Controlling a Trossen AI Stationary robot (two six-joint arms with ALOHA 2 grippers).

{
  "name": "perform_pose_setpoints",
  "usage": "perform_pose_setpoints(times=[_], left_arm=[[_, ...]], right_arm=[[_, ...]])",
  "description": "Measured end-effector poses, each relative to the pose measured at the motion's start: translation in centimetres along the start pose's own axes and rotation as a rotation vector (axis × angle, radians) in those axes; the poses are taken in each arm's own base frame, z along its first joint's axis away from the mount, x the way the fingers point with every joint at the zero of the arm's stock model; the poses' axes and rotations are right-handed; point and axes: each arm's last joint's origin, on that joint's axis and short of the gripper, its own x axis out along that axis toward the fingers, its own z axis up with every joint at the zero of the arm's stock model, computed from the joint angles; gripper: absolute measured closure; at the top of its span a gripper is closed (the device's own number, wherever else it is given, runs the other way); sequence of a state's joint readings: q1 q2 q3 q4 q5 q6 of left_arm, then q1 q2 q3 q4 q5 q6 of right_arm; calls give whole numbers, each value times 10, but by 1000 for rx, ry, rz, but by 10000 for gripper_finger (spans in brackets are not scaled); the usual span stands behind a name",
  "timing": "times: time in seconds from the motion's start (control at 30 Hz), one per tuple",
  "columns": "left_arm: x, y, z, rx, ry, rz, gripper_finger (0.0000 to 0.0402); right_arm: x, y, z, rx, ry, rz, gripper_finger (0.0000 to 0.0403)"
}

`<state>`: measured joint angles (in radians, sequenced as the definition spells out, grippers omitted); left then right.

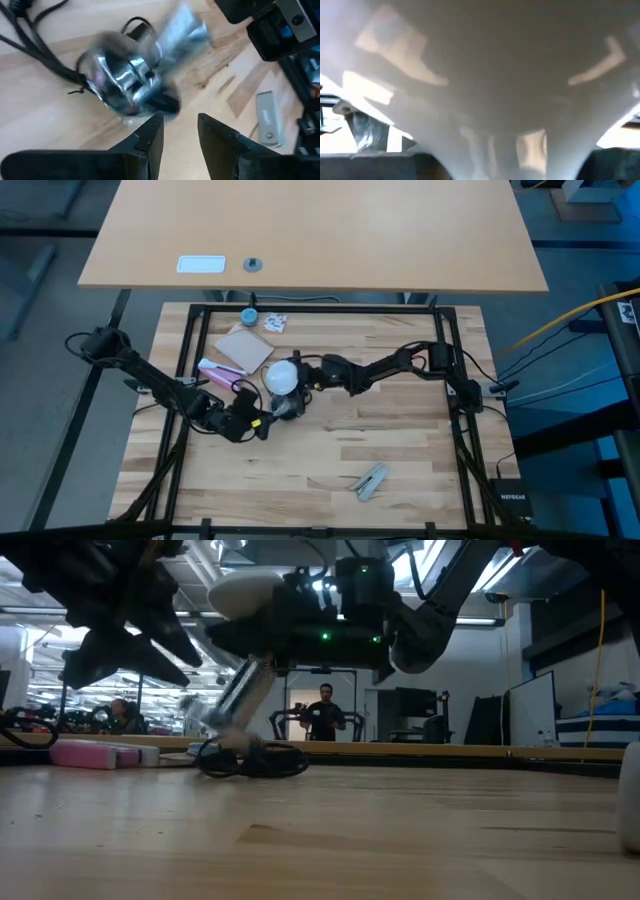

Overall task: Screw lightbulb
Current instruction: Remove the lightbulb from the lamp

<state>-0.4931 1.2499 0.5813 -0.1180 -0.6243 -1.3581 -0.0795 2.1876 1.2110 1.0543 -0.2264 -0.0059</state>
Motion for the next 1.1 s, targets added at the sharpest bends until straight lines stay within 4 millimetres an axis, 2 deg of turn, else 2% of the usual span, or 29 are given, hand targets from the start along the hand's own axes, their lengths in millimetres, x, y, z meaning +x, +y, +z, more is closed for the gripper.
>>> perform_pose_setpoints(times=[0.2, 0.43, 0.6, 0.8, 0.93, 1.1], left_arm=[[0, 6, -1, 40, 11, 48, 290], [0, 7, -2, 47, 14, 57, 290], [0, 10, -2, 65, 11, 84, 290], [-4, 9, -3, 90, -74, 92, 290], [-6, 9, -6, 118, -66, 83, 290], [-8, 8, -9, 126, -59, 73, 290]], right_arm=[[-1, -5, -9, -33, 88, -10, 237], [-3, -13, -10, -53, 110, -17, 237], [-6, -23, -10, -51, 108, 6, 237], [-12, -40, -12, -12, 129, 39, 237], [-20, -57, -24, 33, 253, 0, 237], [-34, -68, -46, 122, 492, -57, 237]])
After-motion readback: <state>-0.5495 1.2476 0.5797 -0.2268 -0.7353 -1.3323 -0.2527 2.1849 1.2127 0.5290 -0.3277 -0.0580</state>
